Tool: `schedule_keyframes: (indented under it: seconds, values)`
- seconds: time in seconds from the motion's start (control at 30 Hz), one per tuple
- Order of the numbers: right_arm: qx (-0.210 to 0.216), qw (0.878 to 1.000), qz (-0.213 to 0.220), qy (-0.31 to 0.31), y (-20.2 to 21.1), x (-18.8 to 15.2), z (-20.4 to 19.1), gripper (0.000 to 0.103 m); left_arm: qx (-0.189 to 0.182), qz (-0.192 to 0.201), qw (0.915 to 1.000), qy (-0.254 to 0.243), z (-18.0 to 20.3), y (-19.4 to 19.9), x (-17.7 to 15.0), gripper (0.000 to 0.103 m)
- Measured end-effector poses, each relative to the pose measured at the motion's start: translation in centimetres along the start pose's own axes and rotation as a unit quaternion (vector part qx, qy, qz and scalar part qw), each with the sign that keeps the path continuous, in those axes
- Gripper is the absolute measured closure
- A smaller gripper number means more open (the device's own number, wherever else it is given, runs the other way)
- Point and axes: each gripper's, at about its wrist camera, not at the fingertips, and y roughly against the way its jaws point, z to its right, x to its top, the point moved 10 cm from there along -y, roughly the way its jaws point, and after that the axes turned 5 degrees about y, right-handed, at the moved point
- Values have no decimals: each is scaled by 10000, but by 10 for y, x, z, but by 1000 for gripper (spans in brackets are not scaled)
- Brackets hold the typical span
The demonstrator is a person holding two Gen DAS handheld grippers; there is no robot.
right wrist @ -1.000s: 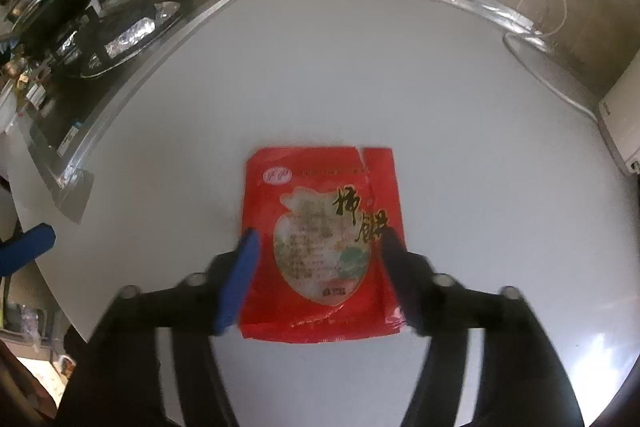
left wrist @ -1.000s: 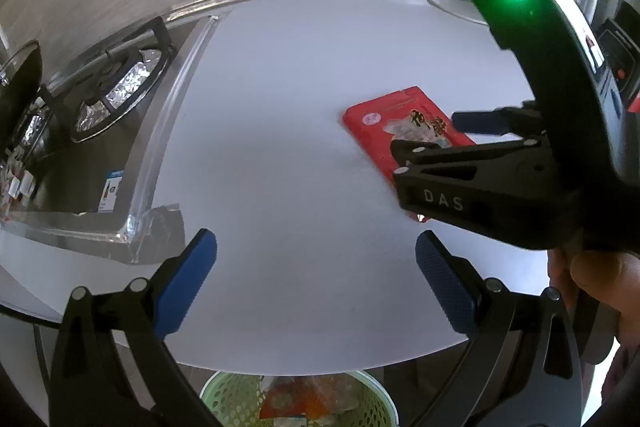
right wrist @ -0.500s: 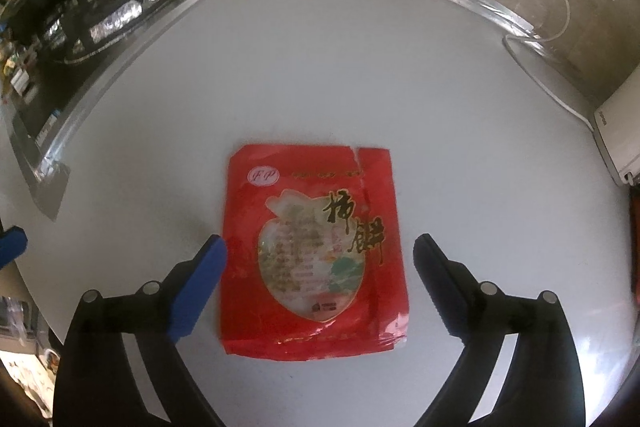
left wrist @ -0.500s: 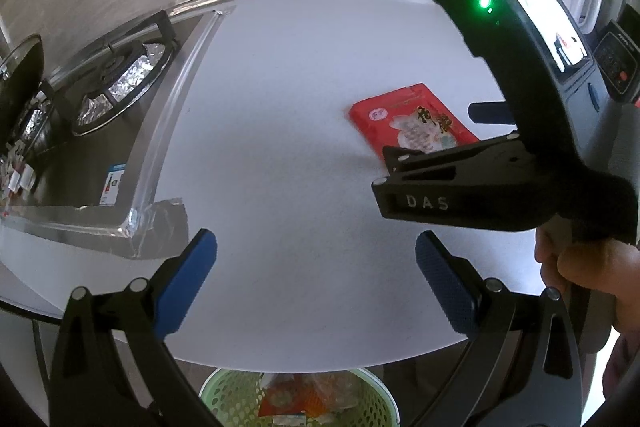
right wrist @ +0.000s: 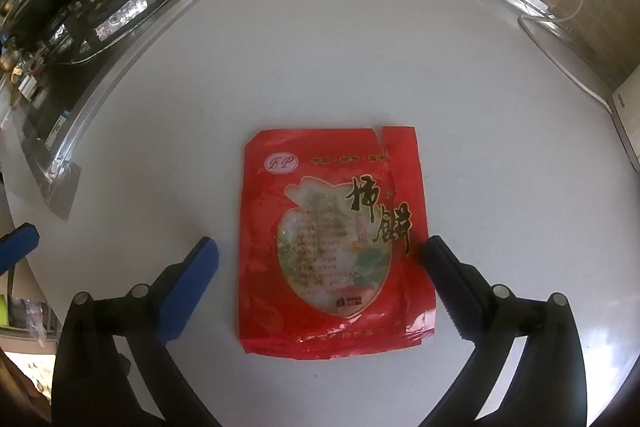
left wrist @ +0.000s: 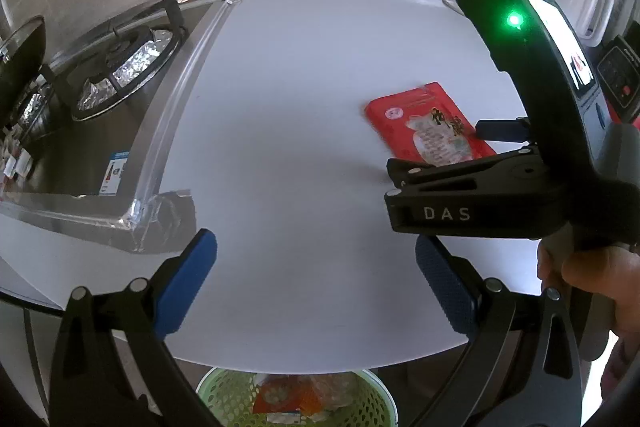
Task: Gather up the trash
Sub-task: 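Grasp the red snack bag by its edge with the right tool, then carry the red snack bag down over the green basket with the right tool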
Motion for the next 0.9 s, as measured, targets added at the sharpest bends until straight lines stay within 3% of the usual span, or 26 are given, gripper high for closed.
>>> schedule_keyframes:
  seconds: [0.1,0.13,0.2,0.27,0.33,0.47,0.67,0.9]
  values:
    - [1,10000,7,3,-1,1,0,3,-15,6,10000,8,-2,1,1,8]
    - [-6,10000,36,-14,0,2,0,10,-14,8,10000,3,-2,1,1,8]
    - [-13,10000,93,-14,6,3,1,29,-15,23,10000,3,-3,2,2,8]
    - [-3,9999,120,-47,12,3,3,73,-22,26,10000,2,-4,3,2,8]
    - [45,9999,99,-92,13,3,4,84,-28,32,10000,5,-5,4,2,8]
    - [76,9998,136,-141,14,2,4,94,-51,48,10000,-13,-6,5,2,8]
    - [38,9996,260,-112,27,-5,1,96,-44,46,10000,-72,-7,10,-2,8]
    - [78,9985,525,99,75,-31,-27,96,-193,163,9995,-204,-8,36,-14,8]
